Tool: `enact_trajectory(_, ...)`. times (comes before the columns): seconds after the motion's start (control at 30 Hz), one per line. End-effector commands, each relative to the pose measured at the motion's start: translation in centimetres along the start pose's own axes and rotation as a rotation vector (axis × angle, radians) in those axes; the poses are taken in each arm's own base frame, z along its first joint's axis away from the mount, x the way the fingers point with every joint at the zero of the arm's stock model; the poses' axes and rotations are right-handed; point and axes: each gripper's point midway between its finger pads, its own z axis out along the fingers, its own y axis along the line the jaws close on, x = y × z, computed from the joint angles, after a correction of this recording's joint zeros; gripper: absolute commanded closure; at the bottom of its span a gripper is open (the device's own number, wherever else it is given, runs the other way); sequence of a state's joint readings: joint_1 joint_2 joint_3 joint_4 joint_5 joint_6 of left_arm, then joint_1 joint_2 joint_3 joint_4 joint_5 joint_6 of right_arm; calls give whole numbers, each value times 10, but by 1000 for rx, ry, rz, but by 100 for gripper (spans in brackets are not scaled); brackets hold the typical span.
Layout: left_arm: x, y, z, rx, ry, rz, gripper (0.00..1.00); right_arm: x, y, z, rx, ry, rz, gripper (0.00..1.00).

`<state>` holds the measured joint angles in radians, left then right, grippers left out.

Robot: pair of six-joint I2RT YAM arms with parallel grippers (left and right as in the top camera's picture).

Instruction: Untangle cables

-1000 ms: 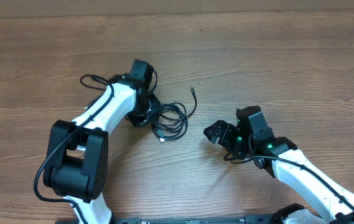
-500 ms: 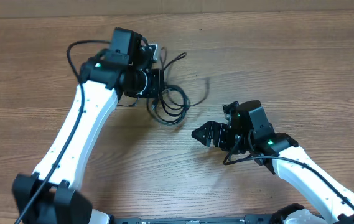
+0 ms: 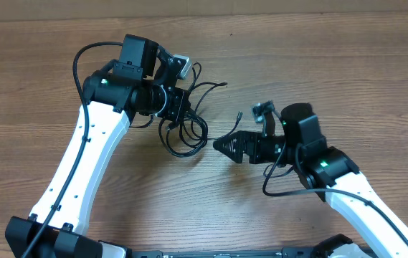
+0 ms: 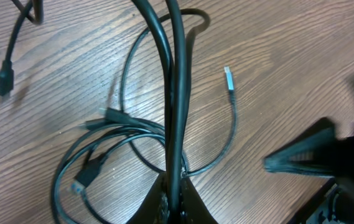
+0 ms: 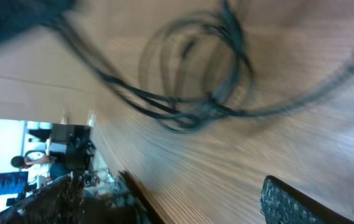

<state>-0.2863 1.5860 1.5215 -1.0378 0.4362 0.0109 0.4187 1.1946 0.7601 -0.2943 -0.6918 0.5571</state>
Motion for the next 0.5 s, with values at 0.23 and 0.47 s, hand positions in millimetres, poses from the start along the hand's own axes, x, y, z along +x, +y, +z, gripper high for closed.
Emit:
enact_trajectory(0.23,-9,-61,-23,331,-73,186,96,-32,-21,5,118,-113,-16,24)
enact_trajectory(0.47,-9,-76,-29,425,-90,221,96,-15,-74,35,229,-9,91,39)
